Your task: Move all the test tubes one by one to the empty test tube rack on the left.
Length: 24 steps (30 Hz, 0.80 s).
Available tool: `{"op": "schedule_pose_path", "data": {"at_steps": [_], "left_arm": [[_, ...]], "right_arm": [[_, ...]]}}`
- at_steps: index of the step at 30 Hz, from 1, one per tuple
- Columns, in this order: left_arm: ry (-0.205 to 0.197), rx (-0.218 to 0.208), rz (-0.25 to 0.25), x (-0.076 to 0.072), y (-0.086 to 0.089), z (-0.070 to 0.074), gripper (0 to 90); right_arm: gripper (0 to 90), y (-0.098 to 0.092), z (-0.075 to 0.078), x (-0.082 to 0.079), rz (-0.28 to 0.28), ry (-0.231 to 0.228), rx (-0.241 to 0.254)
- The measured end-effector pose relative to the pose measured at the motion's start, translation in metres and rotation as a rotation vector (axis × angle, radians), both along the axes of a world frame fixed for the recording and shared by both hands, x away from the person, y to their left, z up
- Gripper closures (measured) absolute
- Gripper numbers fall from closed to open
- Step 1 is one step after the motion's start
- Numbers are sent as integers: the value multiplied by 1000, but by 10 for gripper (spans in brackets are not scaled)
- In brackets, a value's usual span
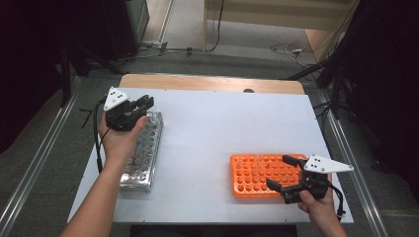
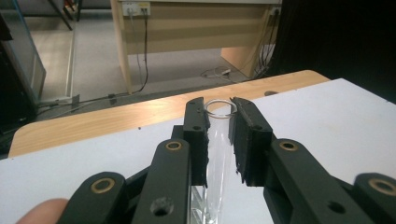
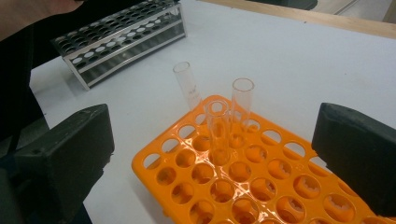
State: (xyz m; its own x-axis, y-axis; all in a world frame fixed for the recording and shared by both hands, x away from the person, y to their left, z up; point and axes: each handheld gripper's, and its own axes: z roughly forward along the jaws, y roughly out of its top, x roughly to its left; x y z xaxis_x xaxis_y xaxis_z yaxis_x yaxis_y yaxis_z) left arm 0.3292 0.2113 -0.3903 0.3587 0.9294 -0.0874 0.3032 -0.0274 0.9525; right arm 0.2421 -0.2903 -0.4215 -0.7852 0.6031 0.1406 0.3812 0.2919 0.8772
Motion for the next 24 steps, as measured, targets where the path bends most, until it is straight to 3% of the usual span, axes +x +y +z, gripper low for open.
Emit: {"op": "schedule_pose_path", "data": {"at_steps": [12, 24], "left_arm": [[25, 34, 31, 13, -3, -19, 765], [70, 85, 29, 15, -9, -33, 764]], "right_arm": [[0, -1, 0, 0, -5, -3, 3], [0, 0, -1, 0, -7, -9, -1]]}}
